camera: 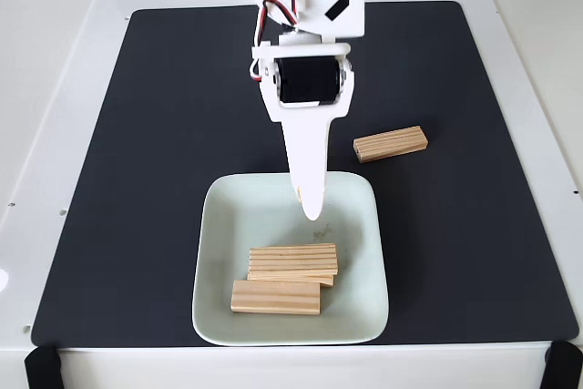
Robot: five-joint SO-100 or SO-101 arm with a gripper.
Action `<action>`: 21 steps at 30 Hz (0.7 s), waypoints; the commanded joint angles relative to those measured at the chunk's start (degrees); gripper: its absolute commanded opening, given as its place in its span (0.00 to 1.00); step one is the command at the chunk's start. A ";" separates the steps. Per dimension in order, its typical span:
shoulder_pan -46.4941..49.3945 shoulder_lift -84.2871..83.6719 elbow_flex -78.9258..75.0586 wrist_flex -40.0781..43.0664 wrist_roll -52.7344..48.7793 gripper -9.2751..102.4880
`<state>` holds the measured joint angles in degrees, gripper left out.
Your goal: Pick up the wooden block and place them on the plate.
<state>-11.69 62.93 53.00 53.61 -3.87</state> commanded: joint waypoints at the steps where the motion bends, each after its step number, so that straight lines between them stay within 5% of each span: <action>1: -0.88 13.10 10.46 -0.70 0.44 0.23; 6: -2.72 26.98 28.48 -0.26 0.44 0.22; 11: -4.39 38.41 46.41 -0.70 0.53 0.08; 21: -4.66 53.26 66.45 2.20 0.53 0.08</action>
<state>-16.52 112.15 117.86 53.88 -3.78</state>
